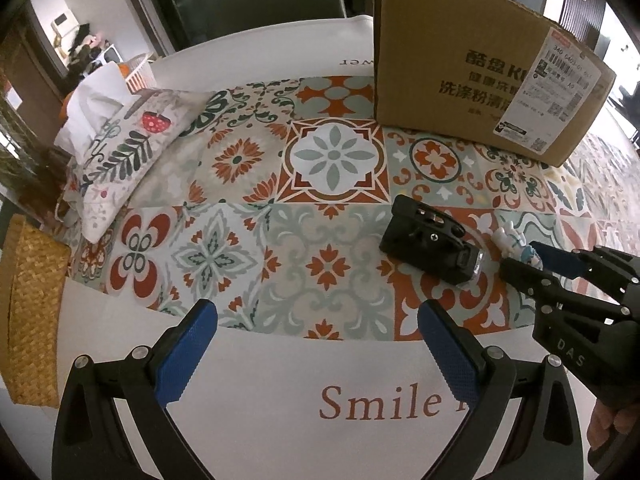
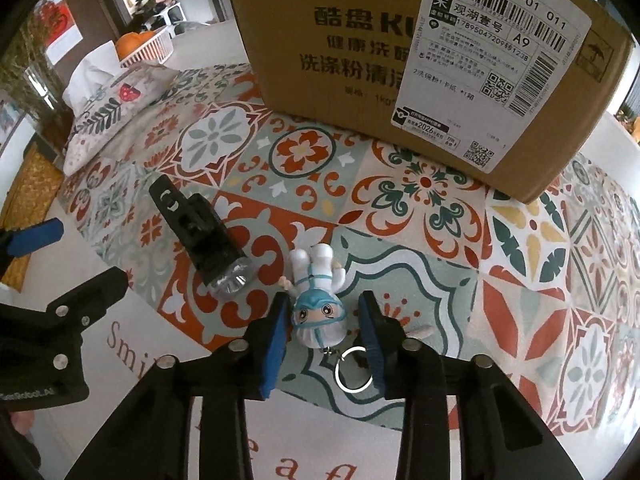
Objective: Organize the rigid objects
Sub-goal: 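Close the right tool around the white-blue figurine keychain, then close the left tool around the black clip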
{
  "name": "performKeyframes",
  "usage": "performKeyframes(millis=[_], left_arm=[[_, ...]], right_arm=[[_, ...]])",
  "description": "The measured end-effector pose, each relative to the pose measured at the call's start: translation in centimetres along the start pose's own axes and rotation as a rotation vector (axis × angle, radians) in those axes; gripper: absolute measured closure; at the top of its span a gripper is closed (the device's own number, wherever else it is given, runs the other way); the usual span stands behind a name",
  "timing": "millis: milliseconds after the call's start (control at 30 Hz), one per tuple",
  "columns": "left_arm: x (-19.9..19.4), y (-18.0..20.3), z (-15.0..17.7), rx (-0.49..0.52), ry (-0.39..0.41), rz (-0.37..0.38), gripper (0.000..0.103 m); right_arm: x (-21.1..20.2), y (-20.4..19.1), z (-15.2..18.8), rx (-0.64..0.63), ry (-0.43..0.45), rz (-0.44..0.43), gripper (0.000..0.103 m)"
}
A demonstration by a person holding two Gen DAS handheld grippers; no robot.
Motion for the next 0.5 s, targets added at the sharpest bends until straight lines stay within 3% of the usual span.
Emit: performKeyframes(millis=[500], left_arm=[[0.6,2.0,-0.9,0.114,-0.017,0.181,0.005]], right_arm=[[-2.4,0.6,0.9,0.096,0.035,0.034,0.076]])
Point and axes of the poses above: each gripper's, at about its wrist camera, not at the fingertips, and x roughly the way its jaws point, y to its right, z to its underside, the point moved 3 cm from there along x, roughly the way its jaws point, and after that the axes turned 4 degrees about -y, right-handed, at the moved point
